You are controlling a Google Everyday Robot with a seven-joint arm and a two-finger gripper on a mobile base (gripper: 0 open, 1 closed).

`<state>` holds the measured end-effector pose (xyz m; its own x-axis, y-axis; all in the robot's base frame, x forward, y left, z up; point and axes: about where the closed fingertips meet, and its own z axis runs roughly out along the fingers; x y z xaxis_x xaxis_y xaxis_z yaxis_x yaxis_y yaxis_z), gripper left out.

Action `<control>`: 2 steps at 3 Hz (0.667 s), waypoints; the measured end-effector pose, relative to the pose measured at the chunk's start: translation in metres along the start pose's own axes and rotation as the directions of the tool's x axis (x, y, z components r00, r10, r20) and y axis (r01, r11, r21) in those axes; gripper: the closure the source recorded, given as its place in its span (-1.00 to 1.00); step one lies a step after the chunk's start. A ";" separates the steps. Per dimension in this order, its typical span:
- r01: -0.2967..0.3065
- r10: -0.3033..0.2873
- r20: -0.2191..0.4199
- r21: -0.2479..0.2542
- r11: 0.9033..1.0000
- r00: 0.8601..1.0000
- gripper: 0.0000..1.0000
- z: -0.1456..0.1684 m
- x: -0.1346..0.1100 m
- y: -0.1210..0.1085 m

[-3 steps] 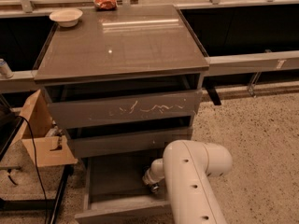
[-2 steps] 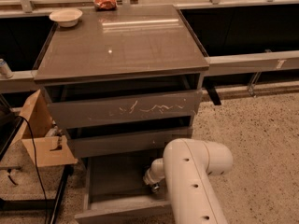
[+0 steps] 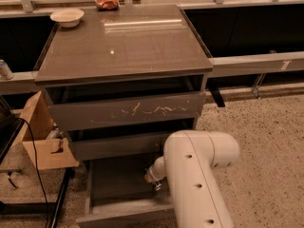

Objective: Pick redbull can from bottom drawer and place on counter

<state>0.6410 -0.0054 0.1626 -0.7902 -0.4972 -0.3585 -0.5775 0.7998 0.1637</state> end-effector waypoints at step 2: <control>0.301 -0.299 -0.053 0.021 0.953 0.953 1.00 -0.095 -0.010 0.043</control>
Offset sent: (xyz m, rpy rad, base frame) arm -0.1160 0.0052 0.1488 -0.2268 -0.0416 0.4885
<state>0.6046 0.0022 0.2603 -0.5908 -0.7310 -0.3415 -0.7840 0.6201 0.0290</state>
